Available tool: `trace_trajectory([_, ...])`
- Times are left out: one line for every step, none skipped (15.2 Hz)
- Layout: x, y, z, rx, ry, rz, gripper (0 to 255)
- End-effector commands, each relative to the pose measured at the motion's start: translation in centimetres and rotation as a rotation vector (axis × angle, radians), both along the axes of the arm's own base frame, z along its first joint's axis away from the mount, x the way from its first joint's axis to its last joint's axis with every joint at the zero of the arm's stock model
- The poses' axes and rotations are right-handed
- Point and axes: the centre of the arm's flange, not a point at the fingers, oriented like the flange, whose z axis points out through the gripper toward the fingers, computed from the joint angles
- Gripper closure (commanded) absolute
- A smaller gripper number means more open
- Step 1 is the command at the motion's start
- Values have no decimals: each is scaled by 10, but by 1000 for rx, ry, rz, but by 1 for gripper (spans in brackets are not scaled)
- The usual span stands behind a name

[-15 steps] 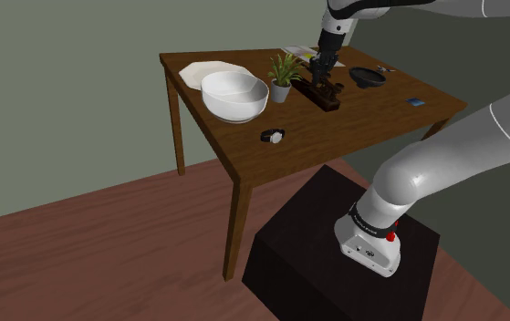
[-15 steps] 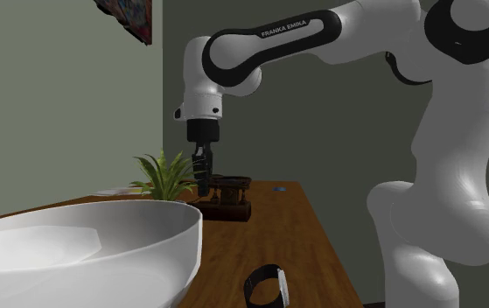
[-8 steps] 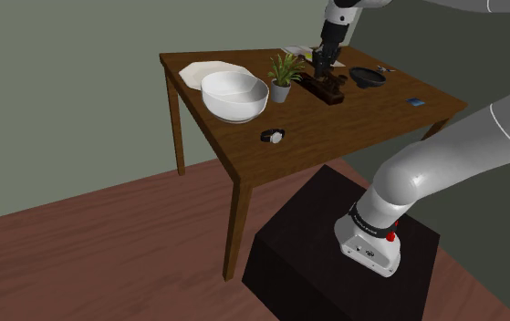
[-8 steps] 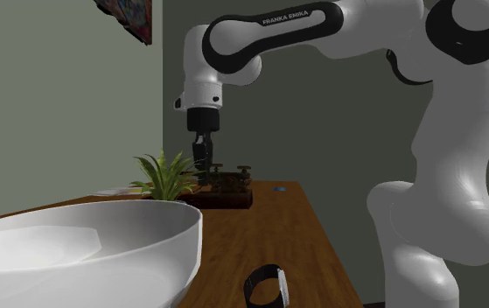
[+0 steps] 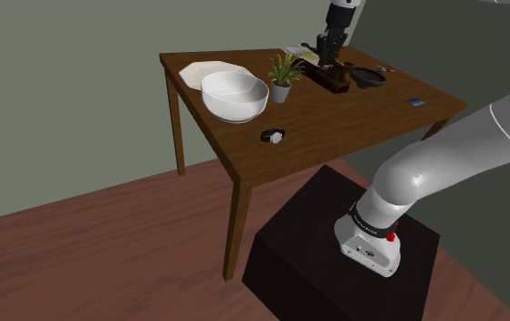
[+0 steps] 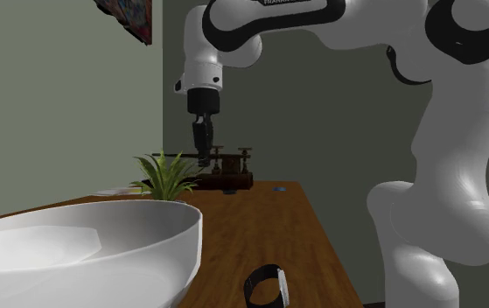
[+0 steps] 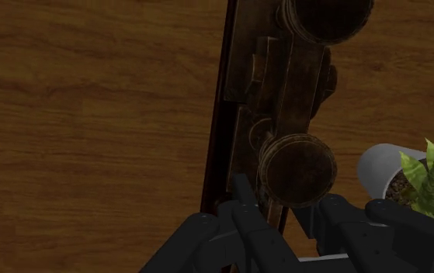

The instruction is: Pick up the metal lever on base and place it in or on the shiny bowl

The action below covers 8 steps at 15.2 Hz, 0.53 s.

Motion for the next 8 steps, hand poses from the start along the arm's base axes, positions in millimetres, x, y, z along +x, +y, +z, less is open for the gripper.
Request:
trace_trajectory([1,0,11,0,0,0,255])
trace_trajectory([1,0,16,0,0,0,255])
trace_trajectory([1,0,21,0,0,0,255])
trace_trajectory([1,0,27,0,0,0,255])
trace_trajectory([1,0,32,0,0,0,255])
trace_trajectory([1,0,37,0,0,0,255])
trace_trajectory([1,0,43,0,0,0,255])
trace_trajectory([1,0,48,0,0,0,255])
